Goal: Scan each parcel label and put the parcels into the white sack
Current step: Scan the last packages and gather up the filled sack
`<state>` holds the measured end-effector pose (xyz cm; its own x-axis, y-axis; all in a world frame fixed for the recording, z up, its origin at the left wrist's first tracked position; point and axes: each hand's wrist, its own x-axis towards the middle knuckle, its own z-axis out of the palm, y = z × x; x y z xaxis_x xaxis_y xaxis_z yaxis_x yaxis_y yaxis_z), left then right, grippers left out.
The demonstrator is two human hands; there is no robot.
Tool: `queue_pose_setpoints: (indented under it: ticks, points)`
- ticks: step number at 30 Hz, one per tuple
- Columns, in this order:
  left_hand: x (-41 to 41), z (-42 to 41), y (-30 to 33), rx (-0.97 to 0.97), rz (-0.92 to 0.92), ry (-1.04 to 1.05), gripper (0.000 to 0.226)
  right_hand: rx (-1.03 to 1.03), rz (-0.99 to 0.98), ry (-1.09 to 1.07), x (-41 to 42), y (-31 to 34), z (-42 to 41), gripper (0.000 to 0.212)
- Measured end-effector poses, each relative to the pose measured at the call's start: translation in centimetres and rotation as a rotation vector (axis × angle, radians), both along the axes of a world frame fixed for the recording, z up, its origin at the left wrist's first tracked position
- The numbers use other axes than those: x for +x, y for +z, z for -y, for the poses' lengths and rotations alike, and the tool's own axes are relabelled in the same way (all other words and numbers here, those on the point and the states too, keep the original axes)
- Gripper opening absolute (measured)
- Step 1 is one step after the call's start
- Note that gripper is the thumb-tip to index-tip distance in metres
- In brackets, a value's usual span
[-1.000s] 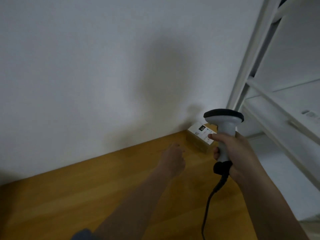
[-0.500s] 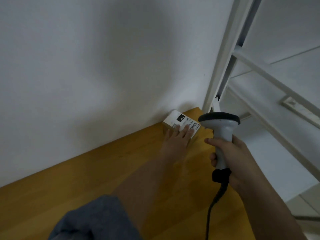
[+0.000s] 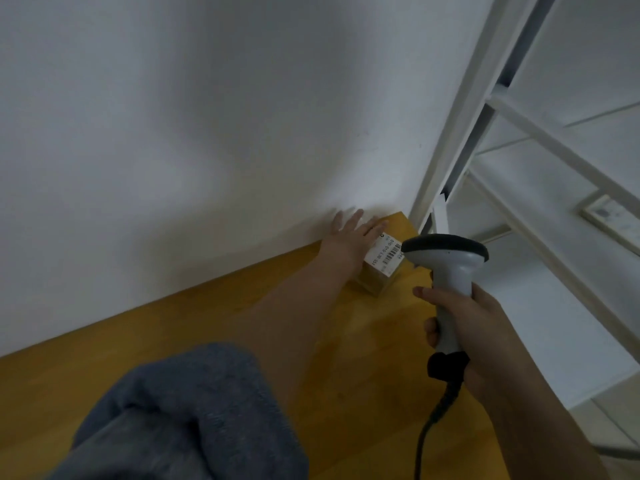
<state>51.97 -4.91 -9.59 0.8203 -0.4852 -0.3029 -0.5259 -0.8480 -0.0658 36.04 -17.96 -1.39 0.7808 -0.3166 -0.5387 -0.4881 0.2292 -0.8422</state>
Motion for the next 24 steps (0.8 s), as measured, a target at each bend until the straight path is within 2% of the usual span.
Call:
queue_pose_setpoints:
  ticks: [6, 14, 18, 21, 24]
  points:
    - [-1.4, -1.1, -1.3, 0.117, -0.032, 0.064, 0.098, 0.001, -0.045, -0.012, -1.1, -1.0, 1.0, 0.028]
    - [-8.9, -8.7, -1.6, 0.029, -0.188, 0.394, 0.116, 0.067, -0.064, 0.078, -3.0, 1.2, -1.0, 0.021]
    - [-15.6, -14.0, -1.3, -0.064, -0.264, 0.750, 0.133, 0.066, -0.073, 0.199, -4.6, 2.9, -3.8, 0.024]
    - [-23.1, -18.4, -0.9, -0.186, -0.230, 1.077, 0.134, 0.065, -0.086, 0.288, -5.8, 3.9, -7.0, 0.024]
    - [-29.9, -22.6, -0.4, -0.255, -0.219, 1.388, 0.148, 0.070, -0.108, 0.391, -7.2, 4.6, -11.1, 0.025]
